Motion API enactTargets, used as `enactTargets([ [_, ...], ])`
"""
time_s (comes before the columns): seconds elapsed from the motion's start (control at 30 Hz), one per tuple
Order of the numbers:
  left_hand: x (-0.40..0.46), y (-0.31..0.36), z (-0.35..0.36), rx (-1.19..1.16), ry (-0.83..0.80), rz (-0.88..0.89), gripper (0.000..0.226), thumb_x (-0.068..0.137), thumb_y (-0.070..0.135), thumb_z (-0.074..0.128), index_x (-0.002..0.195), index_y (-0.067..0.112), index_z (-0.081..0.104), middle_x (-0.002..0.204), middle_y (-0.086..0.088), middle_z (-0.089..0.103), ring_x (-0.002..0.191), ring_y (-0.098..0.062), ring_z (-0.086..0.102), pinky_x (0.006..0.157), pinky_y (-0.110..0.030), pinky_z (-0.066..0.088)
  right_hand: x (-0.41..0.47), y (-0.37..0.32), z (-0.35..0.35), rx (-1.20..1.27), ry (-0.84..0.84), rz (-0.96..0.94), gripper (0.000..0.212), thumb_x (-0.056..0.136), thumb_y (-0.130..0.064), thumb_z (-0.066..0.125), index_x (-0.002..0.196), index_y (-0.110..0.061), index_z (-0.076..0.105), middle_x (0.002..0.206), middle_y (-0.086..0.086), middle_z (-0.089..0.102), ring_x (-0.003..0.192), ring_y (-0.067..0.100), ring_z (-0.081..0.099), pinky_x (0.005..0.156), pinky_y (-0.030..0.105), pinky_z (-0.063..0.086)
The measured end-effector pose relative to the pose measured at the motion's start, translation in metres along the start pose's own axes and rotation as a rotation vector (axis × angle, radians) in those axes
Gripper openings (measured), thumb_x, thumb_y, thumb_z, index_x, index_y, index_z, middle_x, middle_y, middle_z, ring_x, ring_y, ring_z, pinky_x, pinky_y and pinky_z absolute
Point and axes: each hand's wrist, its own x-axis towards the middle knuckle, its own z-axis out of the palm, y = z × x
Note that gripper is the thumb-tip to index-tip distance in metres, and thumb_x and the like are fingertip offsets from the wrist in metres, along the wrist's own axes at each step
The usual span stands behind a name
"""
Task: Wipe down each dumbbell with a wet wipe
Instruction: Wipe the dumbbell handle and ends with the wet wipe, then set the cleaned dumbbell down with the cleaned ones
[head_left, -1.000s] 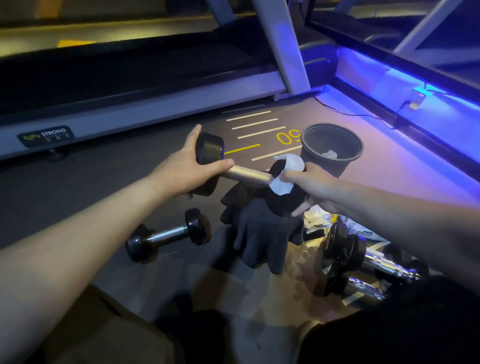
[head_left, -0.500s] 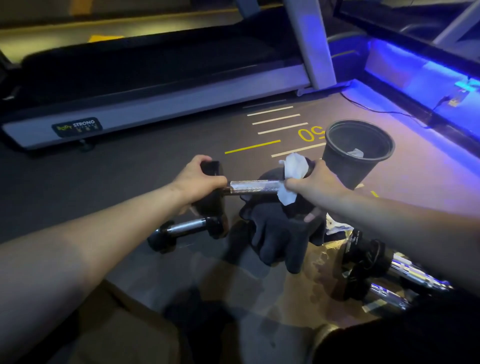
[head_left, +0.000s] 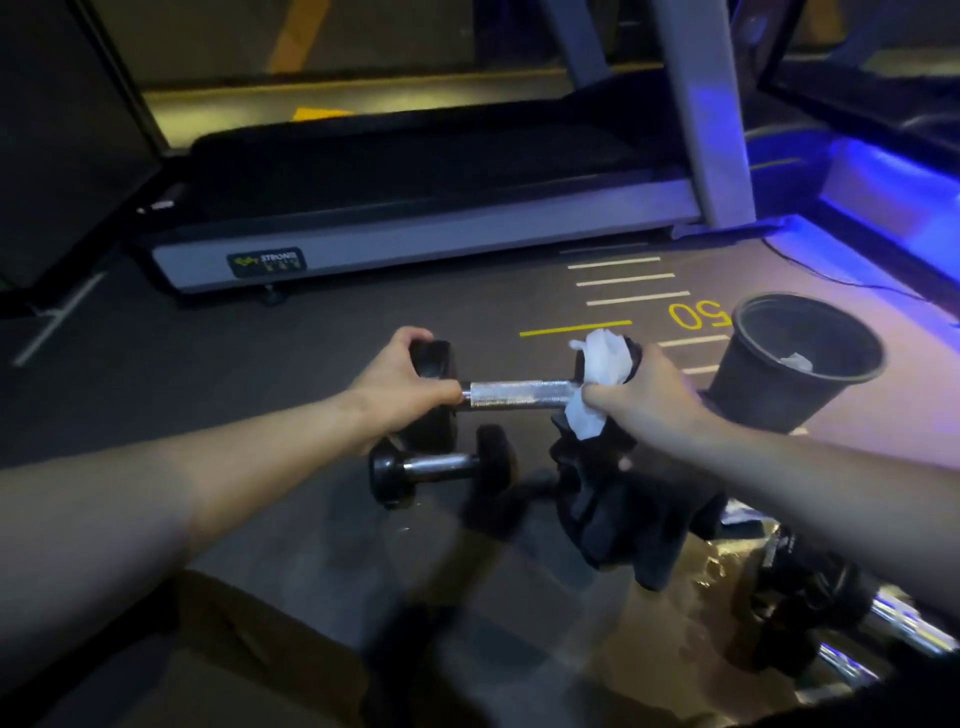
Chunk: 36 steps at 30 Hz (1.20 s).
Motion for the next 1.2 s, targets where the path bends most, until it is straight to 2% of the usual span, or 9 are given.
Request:
enactTargets([
  [0.13, -0.007, -0.024, -0.034, 0.016, 0.016, 0.006, 0.074, 0.071, 0.023, 0.084, 0.134, 0.031, 0.046, 0.110, 0.004, 0.061, 0.093, -0.018, 0.064, 0.058, -0.029, 0.049, -0.013, -0.028, 0.036, 0.091, -0.025, 0.043, 0.062, 0.066, -0.030, 0.070, 0.123, -0.024, 0.047, 0.104, -0.002, 0.066, 0.068, 0.019, 0.070, 0.039, 0.036, 0.055],
  [0.27, -0.012, -0.068, -0.053, 0.048, 0.040, -0.035, 0.081, 0.050, 0.044, 0.077, 0.126, 0.043, 0.047, 0.116, 0.008, 0.063, 0.101, -0.015, 0.064, 0.086, -0.041, 0.058, -0.017, -0.032, 0.085, 0.114, -0.056, 0.067, 0.062, 0.067, -0.028, 0.069, 0.121, -0.028, 0.041, 0.102, 0.000, 0.066, 0.061, 0.029, 0.070, 0.039, 0.043, 0.055],
  [0.4, -0.012, -0.129, -0.046, 0.037, 0.024, -0.090, 0.083, 0.049, 0.048, 0.074, 0.127, 0.045, 0.048, 0.116, 0.018, 0.062, 0.108, -0.011, 0.062, 0.101, -0.036, 0.050, -0.018, -0.014, 0.129, 0.050, -0.091, 0.106, 0.066, 0.066, -0.029, 0.068, 0.125, -0.032, 0.038, 0.099, 0.003, 0.065, 0.050, 0.029, 0.068, 0.038, 0.042, 0.055],
  [0.53, -0.017, -0.180, -0.018, -0.030, 0.004, -0.151, 0.080, 0.049, 0.045, 0.075, 0.125, 0.043, 0.051, 0.109, 0.023, 0.062, 0.103, -0.004, 0.062, 0.097, -0.031, 0.050, -0.019, 0.026, 0.165, -0.019, -0.126, 0.142, 0.065, 0.069, -0.034, 0.071, 0.122, -0.035, 0.034, 0.096, 0.001, 0.062, 0.065, 0.028, 0.068, 0.053, 0.046, 0.059],
  [0.67, -0.016, -0.217, 0.014, -0.076, -0.010, -0.192, 0.069, 0.068, 0.019, 0.084, 0.126, 0.037, 0.051, 0.102, 0.022, 0.062, 0.096, 0.004, 0.061, 0.078, -0.009, 0.044, -0.018, 0.067, 0.191, -0.027, -0.181, 0.205, 0.080, 0.069, -0.036, 0.076, 0.136, -0.031, 0.032, 0.102, -0.006, 0.059, 0.089, 0.021, 0.065, 0.070, 0.046, 0.061],
  [0.77, -0.011, -0.239, 0.035, -0.113, -0.016, -0.205, 0.068, 0.074, -0.002, 0.080, 0.129, 0.025, 0.050, 0.102, 0.017, 0.061, 0.084, 0.017, 0.057, 0.072, 0.001, 0.038, -0.020, 0.090, 0.204, -0.049, -0.173, 0.225, 0.072, 0.071, -0.031, 0.079, 0.132, -0.029, 0.039, 0.096, -0.008, 0.059, 0.088, 0.019, 0.064, 0.074, 0.045, 0.059],
  [1.0, 0.004, -0.276, 0.057, -0.075, -0.046, -0.253, 0.071, 0.073, 0.001, 0.083, 0.129, 0.030, 0.049, 0.106, 0.015, 0.065, 0.090, 0.020, 0.058, 0.079, -0.002, 0.041, -0.004, 0.115, 0.222, -0.069, -0.205, 0.288, 0.068, 0.071, -0.031, 0.079, 0.132, -0.023, 0.049, 0.104, -0.002, 0.065, 0.095, 0.021, 0.065, 0.078, 0.033, 0.054],
  [1.1, 0.010, -0.286, 0.063, -0.034, -0.047, -0.251, 0.073, 0.074, 0.009, 0.086, 0.132, 0.032, 0.047, 0.109, 0.018, 0.065, 0.096, 0.010, 0.061, 0.091, -0.019, 0.047, 0.008, 0.121, 0.225, -0.063, -0.214, 0.270, 0.062, 0.072, -0.031, 0.078, 0.129, -0.026, 0.053, 0.106, -0.004, 0.066, 0.097, 0.019, 0.065, 0.083, 0.036, 0.055],
  [1.2, 0.014, -0.290, 0.071, 0.083, -0.035, -0.228, 0.068, 0.079, 0.021, 0.084, 0.135, 0.032, 0.047, 0.115, 0.013, 0.066, 0.105, -0.008, 0.063, 0.090, -0.026, 0.046, 0.016, 0.126, 0.226, -0.074, -0.286, 0.307, 0.059, 0.082, -0.026, 0.073, 0.135, -0.025, 0.048, 0.118, 0.000, 0.065, 0.104, 0.019, 0.064, 0.088, 0.035, 0.052],
])
